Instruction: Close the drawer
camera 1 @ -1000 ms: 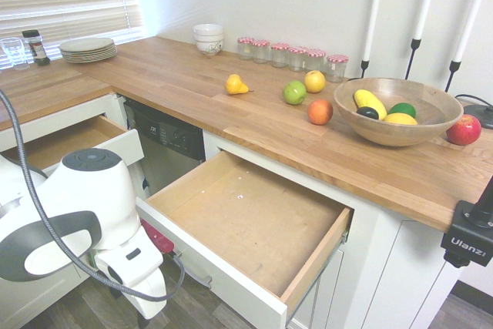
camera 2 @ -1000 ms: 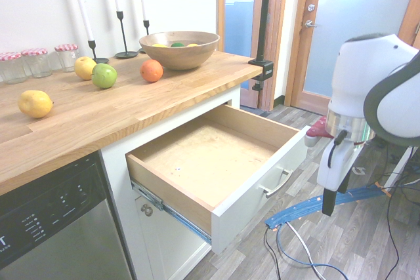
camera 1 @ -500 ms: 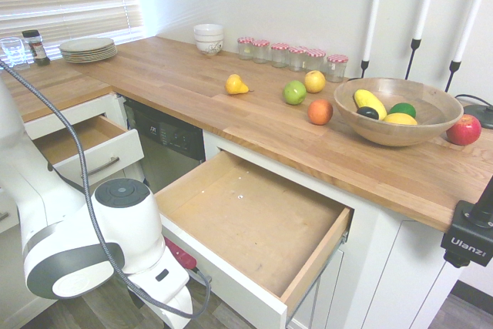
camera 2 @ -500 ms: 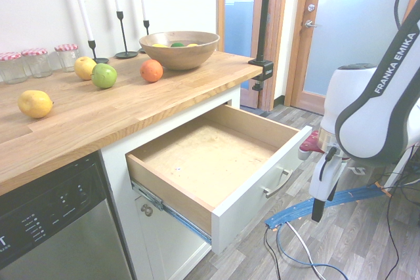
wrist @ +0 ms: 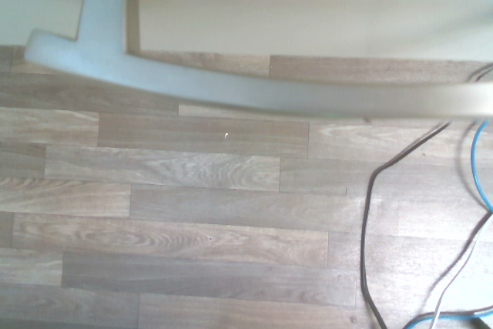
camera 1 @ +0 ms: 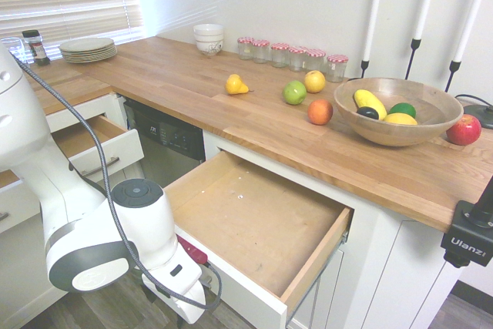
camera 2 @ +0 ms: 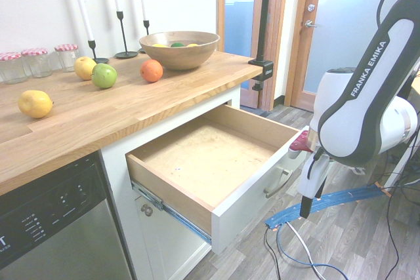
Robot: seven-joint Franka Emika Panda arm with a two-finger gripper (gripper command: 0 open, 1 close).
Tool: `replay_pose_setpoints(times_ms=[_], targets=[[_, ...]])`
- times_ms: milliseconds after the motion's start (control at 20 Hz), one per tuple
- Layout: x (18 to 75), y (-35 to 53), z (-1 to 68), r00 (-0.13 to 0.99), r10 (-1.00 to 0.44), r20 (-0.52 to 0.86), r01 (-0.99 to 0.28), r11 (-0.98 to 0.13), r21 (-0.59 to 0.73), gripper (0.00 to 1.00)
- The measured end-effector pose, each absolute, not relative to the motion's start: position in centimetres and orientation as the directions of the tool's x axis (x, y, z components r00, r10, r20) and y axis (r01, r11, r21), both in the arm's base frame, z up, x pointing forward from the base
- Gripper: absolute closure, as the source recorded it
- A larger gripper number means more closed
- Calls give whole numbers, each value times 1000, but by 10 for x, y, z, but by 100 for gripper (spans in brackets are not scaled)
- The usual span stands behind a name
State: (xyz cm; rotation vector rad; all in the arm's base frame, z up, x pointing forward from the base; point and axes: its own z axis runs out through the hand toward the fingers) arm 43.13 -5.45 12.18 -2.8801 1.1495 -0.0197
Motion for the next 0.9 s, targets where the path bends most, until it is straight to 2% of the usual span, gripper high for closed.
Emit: replay_pose_setpoints(times_ms=[900], targets=[[446, -43, 120, 746, -666, 10, -665, -746, -42, 100]])
